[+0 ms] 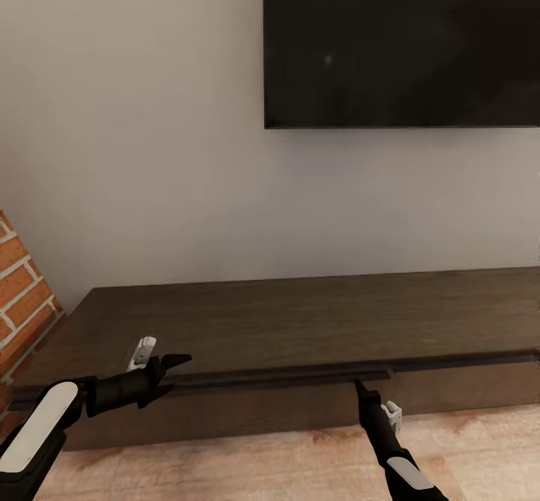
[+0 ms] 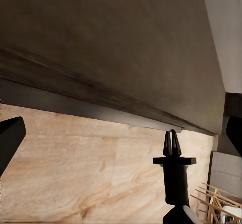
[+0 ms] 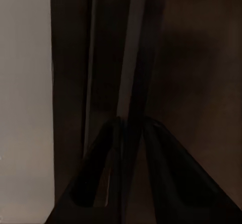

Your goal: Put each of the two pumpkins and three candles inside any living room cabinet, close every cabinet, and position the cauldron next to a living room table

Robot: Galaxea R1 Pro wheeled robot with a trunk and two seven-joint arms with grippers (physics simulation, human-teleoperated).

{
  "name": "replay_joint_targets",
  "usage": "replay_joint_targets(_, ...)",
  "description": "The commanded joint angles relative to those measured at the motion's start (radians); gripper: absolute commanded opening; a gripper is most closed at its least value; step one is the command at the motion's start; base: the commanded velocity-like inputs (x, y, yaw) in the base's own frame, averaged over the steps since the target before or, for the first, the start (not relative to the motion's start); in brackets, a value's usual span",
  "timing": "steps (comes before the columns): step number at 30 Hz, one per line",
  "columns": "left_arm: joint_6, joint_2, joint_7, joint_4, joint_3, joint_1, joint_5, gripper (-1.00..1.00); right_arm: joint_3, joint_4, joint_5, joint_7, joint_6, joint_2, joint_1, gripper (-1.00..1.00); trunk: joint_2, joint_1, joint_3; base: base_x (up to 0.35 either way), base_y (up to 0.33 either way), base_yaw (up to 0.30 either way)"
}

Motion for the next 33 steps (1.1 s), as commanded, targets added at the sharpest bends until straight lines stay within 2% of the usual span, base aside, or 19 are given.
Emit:
replay_joint_targets(1,0.003,0.000,0.010,-0.001,0.000,0.000,0.011,1.00,0.003,-0.002,0.001,0.020,-0.001,0.001,-0.001,-1.00,-0.001,-0.001,-0.001,-0.158,0.000,0.000)
replay_joint_targets(33,0.003,0.000,0.010,-0.001,-0.002,0.000,0.011,1.00,0.004,-0.002,0.001,0.020,0.001,-0.001,-0.001,-1.00,-0.001,-0.001,-0.001,-0.170,0.000,0.000)
